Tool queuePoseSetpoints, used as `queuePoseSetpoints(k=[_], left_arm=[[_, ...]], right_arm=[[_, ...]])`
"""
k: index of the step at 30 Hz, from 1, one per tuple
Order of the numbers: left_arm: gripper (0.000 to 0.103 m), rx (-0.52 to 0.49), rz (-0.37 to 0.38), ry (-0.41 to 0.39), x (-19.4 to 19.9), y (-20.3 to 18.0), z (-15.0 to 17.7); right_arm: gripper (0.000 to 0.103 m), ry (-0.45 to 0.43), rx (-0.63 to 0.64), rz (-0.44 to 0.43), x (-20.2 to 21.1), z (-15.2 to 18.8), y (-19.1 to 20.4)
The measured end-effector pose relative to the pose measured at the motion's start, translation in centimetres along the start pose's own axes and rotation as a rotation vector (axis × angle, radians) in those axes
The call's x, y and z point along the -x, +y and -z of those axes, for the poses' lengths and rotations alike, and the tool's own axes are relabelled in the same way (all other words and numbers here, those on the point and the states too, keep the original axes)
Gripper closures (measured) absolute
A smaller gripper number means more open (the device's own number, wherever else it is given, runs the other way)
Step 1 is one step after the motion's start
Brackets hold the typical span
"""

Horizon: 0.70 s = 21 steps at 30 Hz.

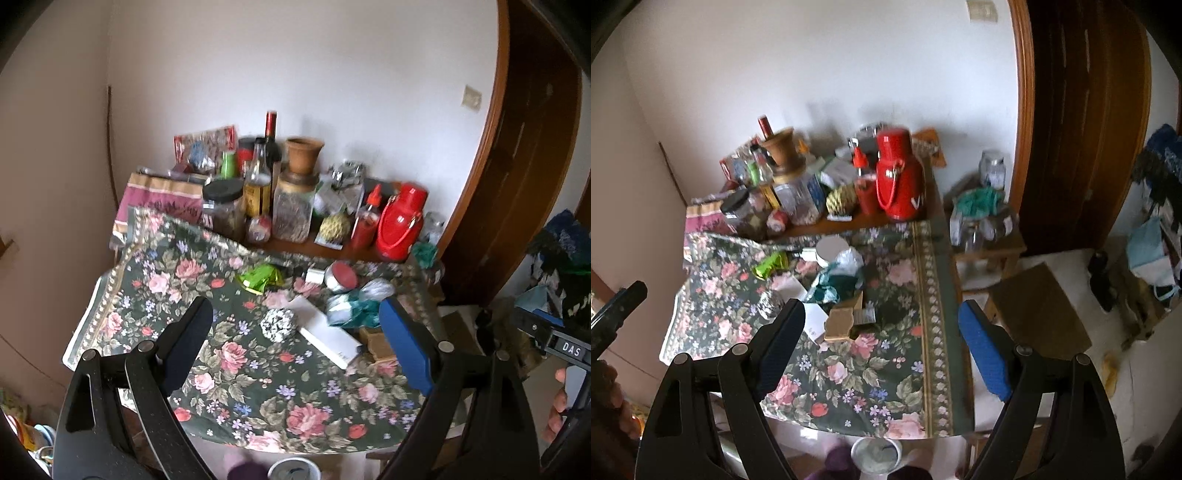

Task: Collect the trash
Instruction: 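Grasp the brown printed paper card with the right gripper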

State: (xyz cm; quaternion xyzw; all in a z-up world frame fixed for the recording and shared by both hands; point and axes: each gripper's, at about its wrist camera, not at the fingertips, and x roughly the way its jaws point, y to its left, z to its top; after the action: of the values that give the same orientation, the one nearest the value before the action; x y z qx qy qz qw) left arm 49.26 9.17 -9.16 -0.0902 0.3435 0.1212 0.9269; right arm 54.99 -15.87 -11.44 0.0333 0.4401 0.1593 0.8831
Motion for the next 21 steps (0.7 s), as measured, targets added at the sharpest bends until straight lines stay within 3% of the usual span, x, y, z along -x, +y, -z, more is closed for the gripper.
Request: queuePoseSetpoints(k=[6, 15, 21], left_arm=[[0.012, -0.033, 0.039, 0.105, -6.0, 2.6, -0.5], [0.012, -0.099, 0.072, 0.233, -14.1, 6.2, -1.0], [0.012, -0.112, 0.106, 0.329, -18.8, 7.1, 0.7]], right_arm=[[0.02, 0.098, 0.01, 0.036, -4.8, 0.9, 2.2], [0.023, 0.311, 0.038, 0.093, -14.8, 3.5, 6.9], [0.048, 0.389, 0.053, 0.109, -18.7, 4.2, 7.4]])
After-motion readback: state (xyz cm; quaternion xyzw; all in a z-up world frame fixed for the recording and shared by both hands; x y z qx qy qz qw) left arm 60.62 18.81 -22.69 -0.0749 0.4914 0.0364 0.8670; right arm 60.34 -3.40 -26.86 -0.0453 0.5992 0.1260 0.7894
